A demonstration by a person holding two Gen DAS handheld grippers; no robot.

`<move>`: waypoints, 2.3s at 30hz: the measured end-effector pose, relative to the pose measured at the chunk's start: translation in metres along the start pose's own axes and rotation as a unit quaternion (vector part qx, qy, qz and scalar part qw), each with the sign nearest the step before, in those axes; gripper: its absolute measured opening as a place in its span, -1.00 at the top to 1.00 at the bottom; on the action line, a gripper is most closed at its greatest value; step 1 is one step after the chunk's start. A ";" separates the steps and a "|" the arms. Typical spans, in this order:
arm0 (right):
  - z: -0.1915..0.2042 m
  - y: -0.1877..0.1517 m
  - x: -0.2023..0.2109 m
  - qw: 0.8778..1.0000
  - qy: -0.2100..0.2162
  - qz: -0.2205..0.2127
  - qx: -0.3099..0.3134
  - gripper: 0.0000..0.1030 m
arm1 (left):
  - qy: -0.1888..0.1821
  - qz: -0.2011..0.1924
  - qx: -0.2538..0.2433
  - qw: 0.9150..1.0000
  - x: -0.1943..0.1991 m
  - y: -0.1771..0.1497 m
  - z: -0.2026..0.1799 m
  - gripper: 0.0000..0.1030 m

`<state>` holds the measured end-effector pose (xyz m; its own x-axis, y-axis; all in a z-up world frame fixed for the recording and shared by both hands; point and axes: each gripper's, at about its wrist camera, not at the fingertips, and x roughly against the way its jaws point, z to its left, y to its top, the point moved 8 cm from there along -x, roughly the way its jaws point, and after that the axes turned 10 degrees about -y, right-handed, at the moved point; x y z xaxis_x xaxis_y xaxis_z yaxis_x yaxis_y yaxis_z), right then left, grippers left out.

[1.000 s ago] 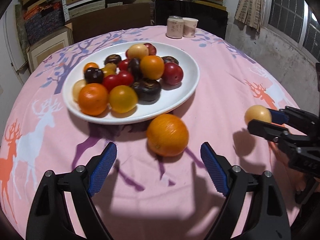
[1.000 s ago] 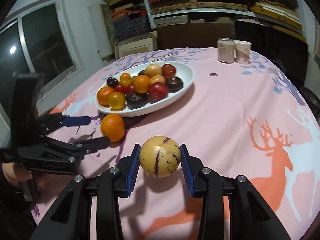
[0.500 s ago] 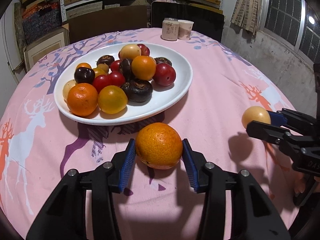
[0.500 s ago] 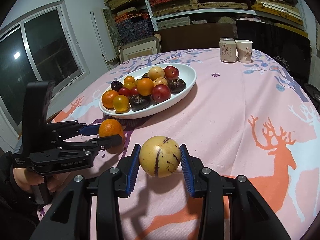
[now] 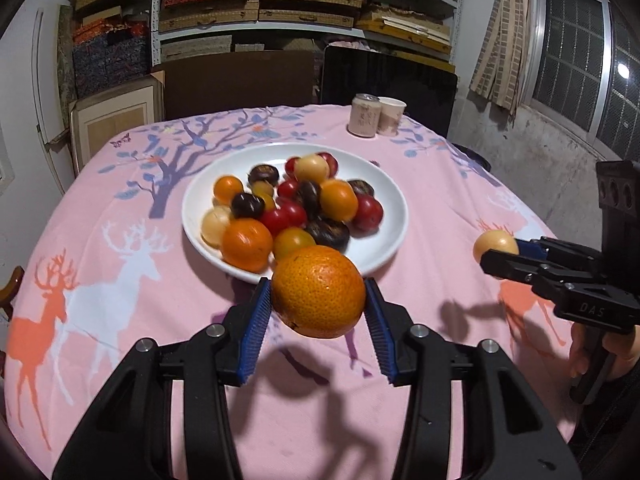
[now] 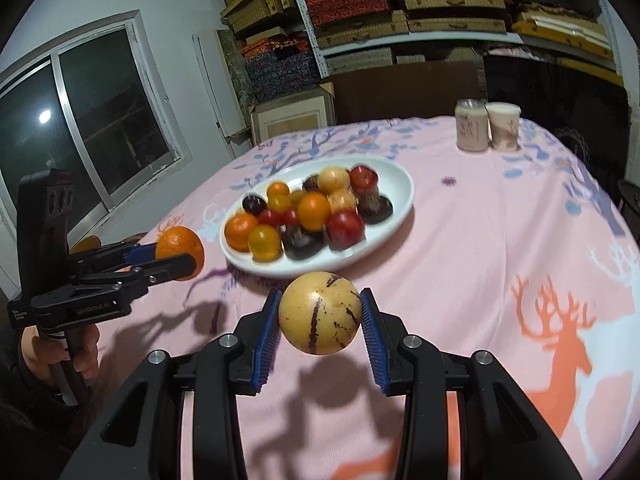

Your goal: Organize fruits

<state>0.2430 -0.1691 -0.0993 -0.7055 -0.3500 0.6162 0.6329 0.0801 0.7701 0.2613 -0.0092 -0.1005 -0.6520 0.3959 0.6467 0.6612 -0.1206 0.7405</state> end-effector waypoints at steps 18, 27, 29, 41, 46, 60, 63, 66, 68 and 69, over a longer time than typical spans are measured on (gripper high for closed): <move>0.017 0.105 -0.125 0.999 -0.030 0.011 0.035 0.10 | 0.017 0.036 0.042 0.998 -0.087 0.086 0.062 -0.21; 0.015 0.051 -0.047 1.000 -0.013 0.025 0.001 -0.89 | 0.040 0.004 0.007 0.999 -0.022 0.039 0.034 -0.90; 0.018 0.029 -0.028 0.999 -0.018 0.035 0.002 -0.92 | 0.031 0.014 0.000 0.999 -0.006 0.015 0.019 -0.91; 0.035 -0.040 0.065 0.996 -0.087 0.011 0.035 -0.92 | 0.088 -0.008 0.025 0.996 0.079 -0.059 -0.033 -0.91; 0.031 -0.045 0.092 0.995 -0.094 -0.006 0.018 -0.92 | 0.094 -0.032 0.033 0.995 0.111 -0.062 -0.043 -0.91; 0.027 -0.049 0.121 0.994 -0.108 -0.026 0.002 -0.92 | 0.123 -0.058 0.018 0.991 0.154 -0.069 -0.059 -0.91; 0.028 -0.049 0.122 0.994 -0.108 -0.027 0.003 -0.92 | 0.125 -0.060 0.010 0.990 0.156 -0.068 -0.061 -0.91; 0.028 -0.050 0.123 0.994 -0.108 -0.028 0.003 -0.92 | 0.131 -0.062 0.004 0.989 0.158 -0.068 -0.061 -0.91; 0.028 -0.050 0.123 0.994 -0.108 -0.028 0.004 -0.92 | 0.130 -0.061 0.003 0.990 0.158 -0.068 -0.062 -0.91; 0.028 -0.050 0.123 0.994 -0.108 -0.028 0.004 -0.92 | 0.129 -0.062 0.003 0.990 0.157 -0.068 -0.062 -0.91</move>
<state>0.1152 -0.1899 -0.0573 -0.7915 -0.1465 0.5933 0.5893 0.0739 0.8045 0.0910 0.0051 -0.0377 -0.8006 0.1619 0.5769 0.5721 -0.0795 0.8163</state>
